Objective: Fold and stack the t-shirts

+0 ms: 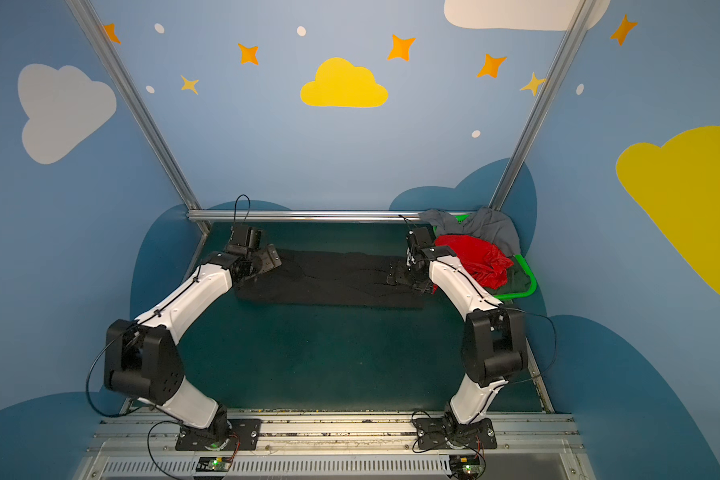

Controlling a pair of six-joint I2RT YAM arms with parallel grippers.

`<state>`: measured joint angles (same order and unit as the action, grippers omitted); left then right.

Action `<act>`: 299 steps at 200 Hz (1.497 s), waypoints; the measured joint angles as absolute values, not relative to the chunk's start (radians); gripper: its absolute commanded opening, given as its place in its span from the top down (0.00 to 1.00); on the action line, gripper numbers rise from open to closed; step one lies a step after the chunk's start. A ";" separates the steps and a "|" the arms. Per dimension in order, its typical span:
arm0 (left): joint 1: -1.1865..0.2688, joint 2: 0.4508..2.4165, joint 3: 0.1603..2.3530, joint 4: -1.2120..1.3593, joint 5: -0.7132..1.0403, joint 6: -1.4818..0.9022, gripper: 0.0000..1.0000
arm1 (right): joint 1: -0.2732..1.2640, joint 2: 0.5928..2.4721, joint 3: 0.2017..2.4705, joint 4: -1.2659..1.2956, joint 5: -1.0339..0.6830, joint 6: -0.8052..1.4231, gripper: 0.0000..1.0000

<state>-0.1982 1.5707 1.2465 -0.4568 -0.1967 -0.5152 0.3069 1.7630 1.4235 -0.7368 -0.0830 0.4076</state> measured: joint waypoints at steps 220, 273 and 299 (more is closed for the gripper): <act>-0.112 1.911 1.376 -0.447 -0.012 -0.604 0.01 | 0.297 2.112 1.674 -0.794 0.020 0.346 0.03; -0.115 2.026 1.521 -0.475 0.026 -0.597 0.00 | 0.330 2.141 1.744 -0.850 0.016 0.281 0.03; -0.125 2.047 1.539 -0.486 0.041 -0.591 0.00 | 0.344 2.183 1.767 -0.863 0.007 0.265 0.04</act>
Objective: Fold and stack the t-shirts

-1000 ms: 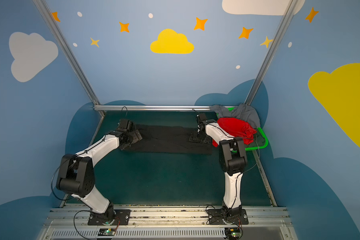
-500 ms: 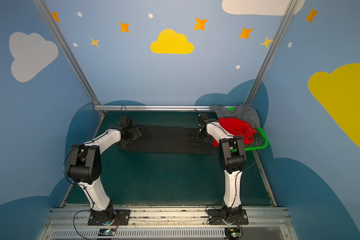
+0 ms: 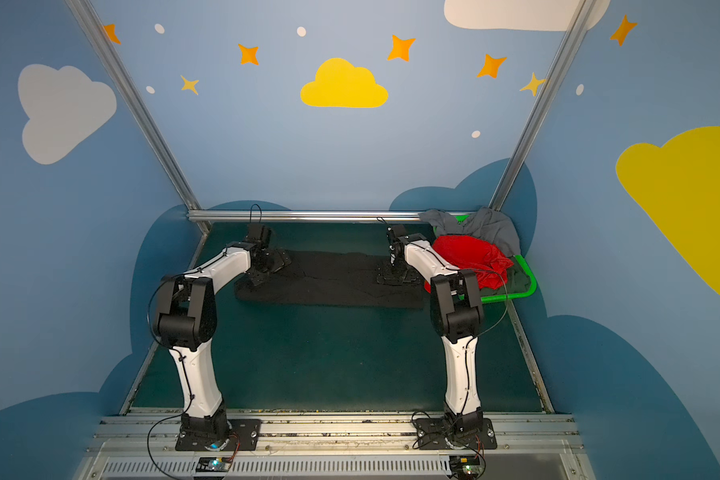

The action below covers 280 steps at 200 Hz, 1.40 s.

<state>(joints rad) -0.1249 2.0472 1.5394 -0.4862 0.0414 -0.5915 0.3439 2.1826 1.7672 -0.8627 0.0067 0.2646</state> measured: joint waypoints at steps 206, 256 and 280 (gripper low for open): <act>-0.167 2.285 1.851 -0.595 0.123 -0.534 0.00 | 0.444 1.887 1.250 -0.759 -0.038 0.301 0.05; -0.193 2.304 1.872 -0.596 0.123 -0.532 0.00 | 0.481 1.804 1.140 -0.720 -0.063 0.334 0.05; -0.199 2.305 1.874 -0.596 0.124 -0.532 0.00 | 0.504 1.761 1.087 -0.706 -0.079 0.352 0.05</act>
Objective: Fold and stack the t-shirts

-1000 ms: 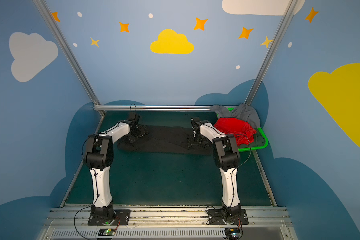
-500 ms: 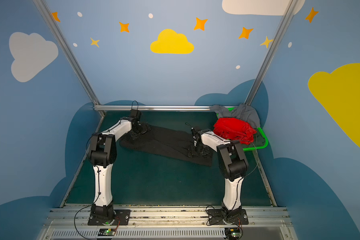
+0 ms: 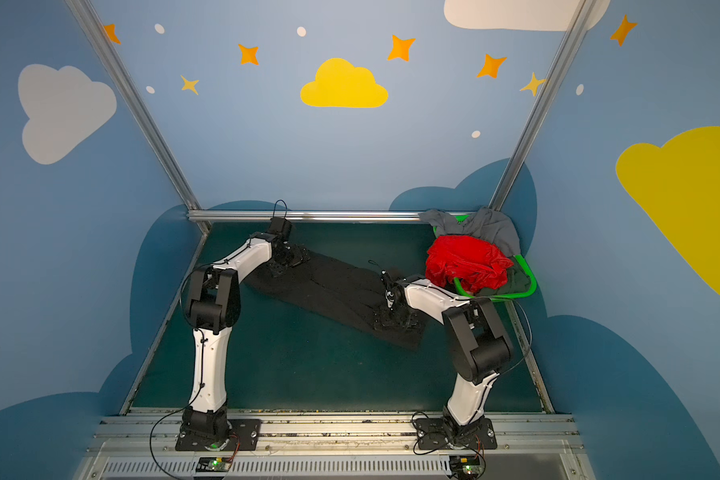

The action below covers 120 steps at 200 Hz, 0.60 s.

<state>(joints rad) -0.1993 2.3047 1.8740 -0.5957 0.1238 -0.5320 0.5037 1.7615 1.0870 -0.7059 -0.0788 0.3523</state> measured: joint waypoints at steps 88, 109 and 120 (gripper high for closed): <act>-0.255 2.321 1.900 -0.587 0.150 -0.547 0.00 | 0.601 1.663 0.971 -0.690 -0.097 0.394 0.05; -0.277 2.321 1.900 -0.583 0.150 -0.553 0.00 | 0.627 1.650 0.958 -0.699 -0.104 0.401 0.05; -0.287 2.322 1.900 -0.582 0.151 -0.555 0.00 | 0.641 1.648 0.955 -0.705 -0.108 0.406 0.05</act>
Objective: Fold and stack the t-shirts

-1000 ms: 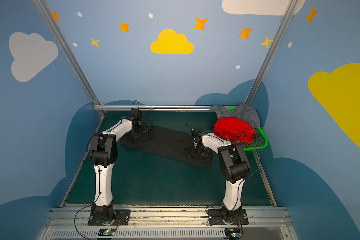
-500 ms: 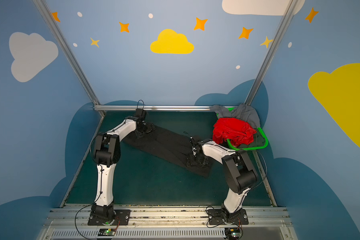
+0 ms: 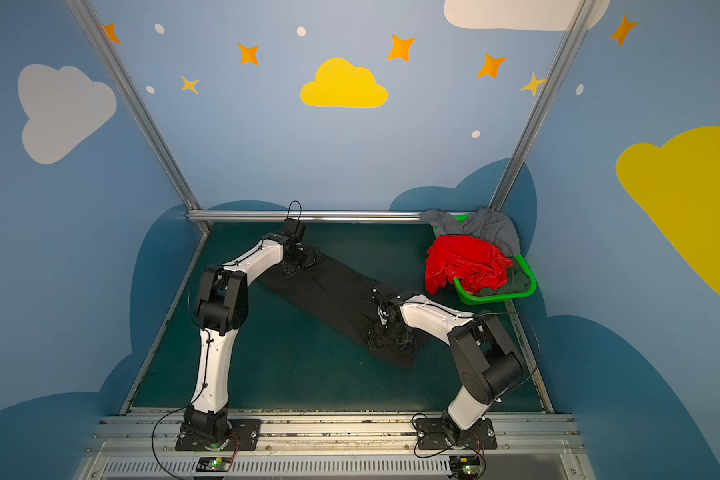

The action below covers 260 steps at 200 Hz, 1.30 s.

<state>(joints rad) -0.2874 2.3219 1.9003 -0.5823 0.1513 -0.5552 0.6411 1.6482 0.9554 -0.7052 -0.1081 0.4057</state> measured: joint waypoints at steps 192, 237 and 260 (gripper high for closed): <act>-0.350 2.339 1.944 -0.580 0.171 -0.546 0.00 | 0.627 1.405 0.973 -0.809 -0.412 0.427 0.05; -0.351 2.320 1.945 -0.582 0.172 -0.544 0.00 | 0.511 1.365 0.984 -0.845 -0.309 0.422 0.05; -0.353 2.320 1.946 -0.586 0.180 -0.556 0.01 | 0.472 1.407 0.984 -0.844 -0.233 0.422 0.08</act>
